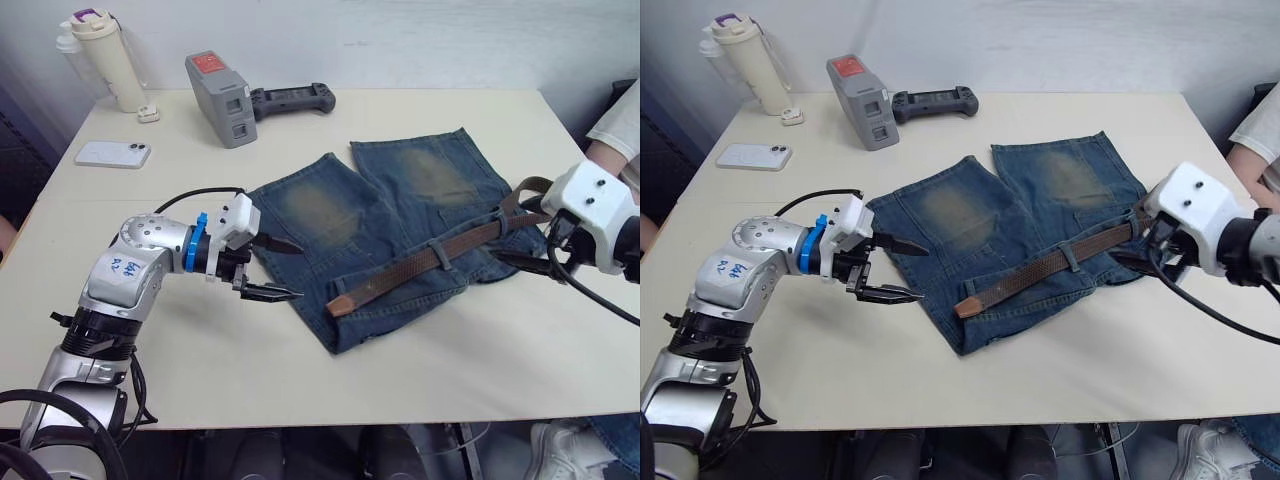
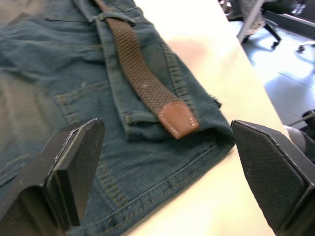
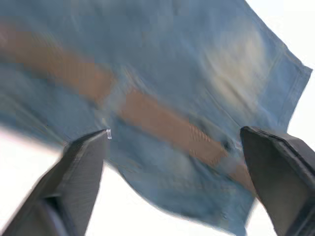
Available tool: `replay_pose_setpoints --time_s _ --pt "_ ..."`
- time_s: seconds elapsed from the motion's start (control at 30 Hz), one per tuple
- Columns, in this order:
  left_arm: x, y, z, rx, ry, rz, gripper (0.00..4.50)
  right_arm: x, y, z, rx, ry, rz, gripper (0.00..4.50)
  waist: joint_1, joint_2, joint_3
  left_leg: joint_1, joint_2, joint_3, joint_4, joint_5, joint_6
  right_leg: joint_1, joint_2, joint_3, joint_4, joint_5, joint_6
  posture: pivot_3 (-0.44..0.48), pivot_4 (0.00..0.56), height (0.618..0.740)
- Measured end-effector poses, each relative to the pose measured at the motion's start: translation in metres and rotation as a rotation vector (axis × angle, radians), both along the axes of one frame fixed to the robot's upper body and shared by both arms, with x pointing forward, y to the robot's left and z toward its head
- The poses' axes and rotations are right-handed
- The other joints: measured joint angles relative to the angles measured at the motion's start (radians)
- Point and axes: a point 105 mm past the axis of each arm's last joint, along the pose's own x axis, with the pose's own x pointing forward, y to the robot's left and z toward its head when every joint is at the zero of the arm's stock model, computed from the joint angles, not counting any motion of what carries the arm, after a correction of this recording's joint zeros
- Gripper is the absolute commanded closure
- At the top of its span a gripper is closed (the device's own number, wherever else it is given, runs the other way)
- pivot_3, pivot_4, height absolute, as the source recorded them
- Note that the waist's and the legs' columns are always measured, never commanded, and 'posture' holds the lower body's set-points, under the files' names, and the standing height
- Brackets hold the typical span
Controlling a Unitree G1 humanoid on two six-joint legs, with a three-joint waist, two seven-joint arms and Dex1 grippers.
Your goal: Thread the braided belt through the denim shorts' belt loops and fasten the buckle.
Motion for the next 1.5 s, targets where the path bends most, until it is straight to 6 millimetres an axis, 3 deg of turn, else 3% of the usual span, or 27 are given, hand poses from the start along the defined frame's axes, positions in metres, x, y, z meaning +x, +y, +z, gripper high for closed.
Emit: replay_pose_setpoints --time_s 0.13,0.2,0.27,0.43,0.57,0.8,1.13,1.5 --pt "0.004 -0.002 0.001 -0.014 -0.015 0.013 0.0 -0.018 0.041 -0.034 0.303 0.165 0.041 0.04 0.006 0.0 0.0 -0.002 -0.001 -0.002 0.0 0.0 0.0 0.001 -0.001 -0.002 -0.002 0.0 0.0 0.0 0.15 0.664" --pt "0.007 -0.001 -0.001 -0.011 -0.013 0.028 0.0 -0.024 0.051 -0.041 0.405 0.214 0.036 0.04 0.008 0.0 0.0 -0.002 -0.002 -0.002 0.0 0.0 0.0 0.001 -0.001 -0.002 -0.002 0.0 0.0 0.0 0.15 0.664" --pt "0.009 -0.001 0.0 -0.01 -0.025 0.049 0.0 -0.026 0.053 -0.041 0.526 0.217 -0.008 0.04 0.01 -0.001 0.0 -0.001 -0.002 -0.003 0.0 0.0 0.0 0.001 0.0 -0.002 -0.002 0.0 0.0 0.0 0.15 0.664" --pt "0.004 -0.004 -0.004 -0.018 -0.017 0.102 0.0 -0.029 0.063 -0.09 0.924 0.448 -0.115 0.04 0.002 0.0 0.0 0.0 -0.002 -0.002 -0.003 0.0 -0.001 0.0 0.0 0.0 -0.001 0.0 0.0 0.0 0.15 0.664" --pt "-0.001 -0.008 -0.008 -0.013 -0.001 0.149 0.0 -0.014 0.061 -0.092 1.105 0.457 -0.22 0.04 -0.004 0.001 0.0 0.001 -0.001 -0.001 -0.003 0.002 -0.003 -0.002 0.0 0.001 0.003 0.0 0.0 0.0 0.15 0.664" --pt "-0.005 -0.005 -0.003 -0.028 0.012 0.247 0.0 0.002 0.063 -0.094 1.21 0.533 -0.29 0.04 -0.004 0.001 0.0 0.0 -0.001 0.0 -0.005 0.002 -0.003 -0.005 0.0 0.004 0.004 -0.001 -0.002 0.0 0.15 0.664" --pt "-0.022 0.014 0.0 -0.009 0.034 0.307 0.0 -0.007 0.061 -0.097 1.238 0.694 -0.379 0.04 -0.004 0.001 0.0 -0.005 0.0 0.007 -0.003 0.002 -0.002 -0.016 0.0 0.011 0.009 -0.001 -0.002 0.0 0.15 0.664" --pt "-0.023 0.016 0.002 0.008 0.024 0.304 0.0 0.002 0.07 -0.101 1.244 0.741 -0.393 0.04 -0.001 0.001 0.0 -0.007 0.0 0.007 -0.001 0.001 -0.001 -0.017 0.0 0.011 0.009 -0.001 -0.002 0.0 0.15 0.664"
